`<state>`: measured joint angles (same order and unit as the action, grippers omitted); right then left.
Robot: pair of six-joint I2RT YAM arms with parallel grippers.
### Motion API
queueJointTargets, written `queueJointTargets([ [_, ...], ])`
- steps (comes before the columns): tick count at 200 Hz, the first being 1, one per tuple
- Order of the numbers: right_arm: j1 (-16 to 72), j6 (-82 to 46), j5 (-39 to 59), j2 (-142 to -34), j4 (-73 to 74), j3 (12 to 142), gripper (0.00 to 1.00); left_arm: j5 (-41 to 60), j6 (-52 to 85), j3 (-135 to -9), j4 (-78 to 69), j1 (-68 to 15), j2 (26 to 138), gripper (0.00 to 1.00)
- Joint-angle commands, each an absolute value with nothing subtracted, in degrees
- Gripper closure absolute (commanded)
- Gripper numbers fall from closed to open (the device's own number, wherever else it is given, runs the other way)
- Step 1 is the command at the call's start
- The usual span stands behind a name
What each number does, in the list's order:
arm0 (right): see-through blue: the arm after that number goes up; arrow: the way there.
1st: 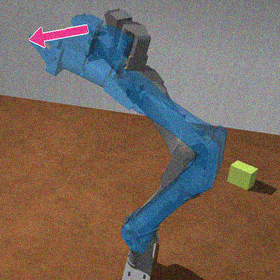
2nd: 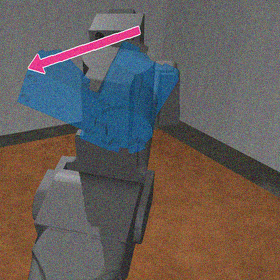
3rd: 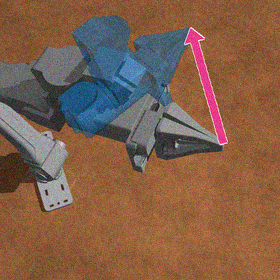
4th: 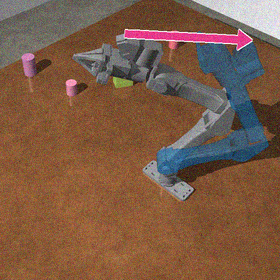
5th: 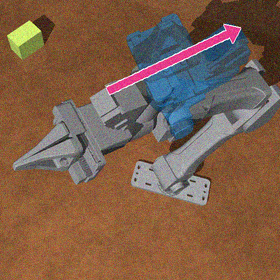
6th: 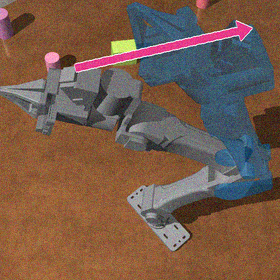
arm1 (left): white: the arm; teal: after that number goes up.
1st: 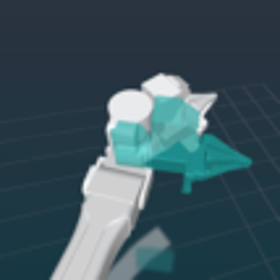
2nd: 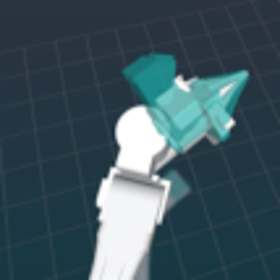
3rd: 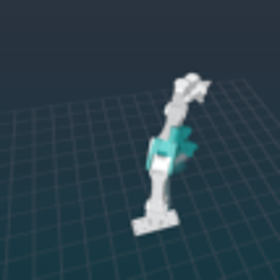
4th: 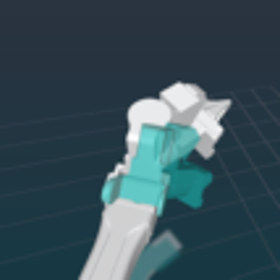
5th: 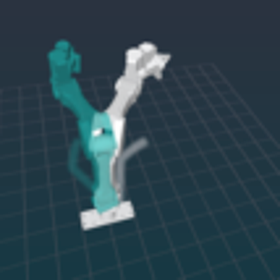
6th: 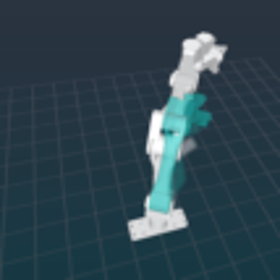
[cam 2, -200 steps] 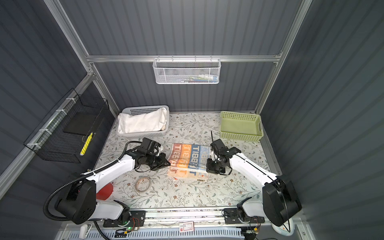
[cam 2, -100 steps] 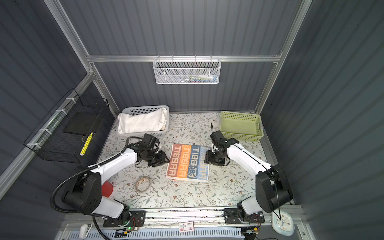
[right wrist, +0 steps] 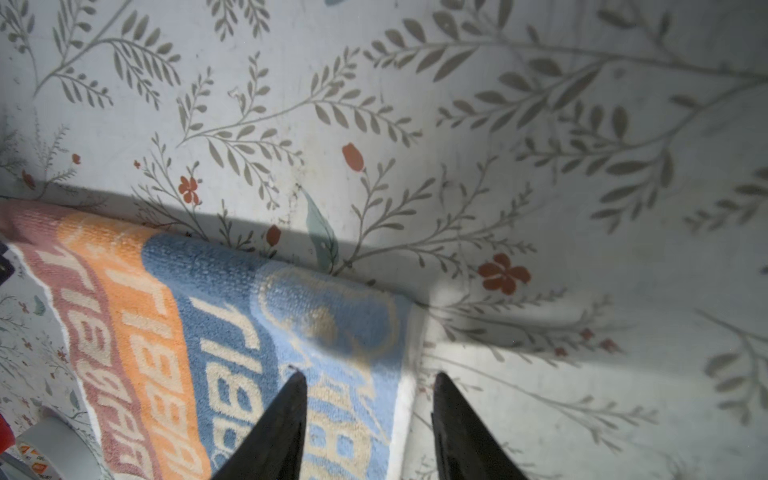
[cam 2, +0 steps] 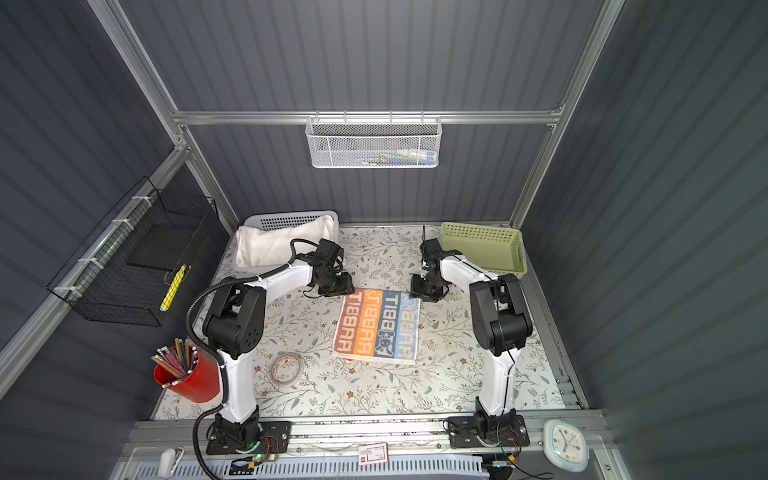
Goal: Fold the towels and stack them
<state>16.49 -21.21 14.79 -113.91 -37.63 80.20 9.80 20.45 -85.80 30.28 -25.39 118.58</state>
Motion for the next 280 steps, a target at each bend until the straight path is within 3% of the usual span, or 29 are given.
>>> queueJointTargets([
  [1, 16.00, -19.91, 14.57, -116.09, -38.76, 82.55, 0.52, 9.65, 18.37, -88.29, 32.18, -24.79, 120.41, 0.49],
  [50, 15.73, -19.29, 15.60, -118.89, -38.79, 83.74, 0.61, 13.47, 17.79, -89.10, 30.04, -24.30, 121.90, 0.60],
  [97, 15.56, -16.55, 15.27, -117.33, -37.78, 84.37, 0.89, 17.07, 15.79, -87.63, 26.76, -24.17, 120.05, 1.00],
  [124, 15.56, -12.61, 15.92, -114.97, -37.44, 85.06, 1.00, 21.50, 15.39, -86.57, 24.34, -24.17, 117.77, 1.00],
  [202, 15.62, -8.27, 16.55, -103.63, -35.01, 76.01, 1.00, 22.28, 14.14, -73.70, 18.30, -24.17, 104.41, 1.00],
  [280, 17.19, -9.66, 19.68, -89.74, -34.41, 59.28, 0.96, 23.85, 17.03, -45.68, 5.08, -25.05, 85.14, 1.00],
])
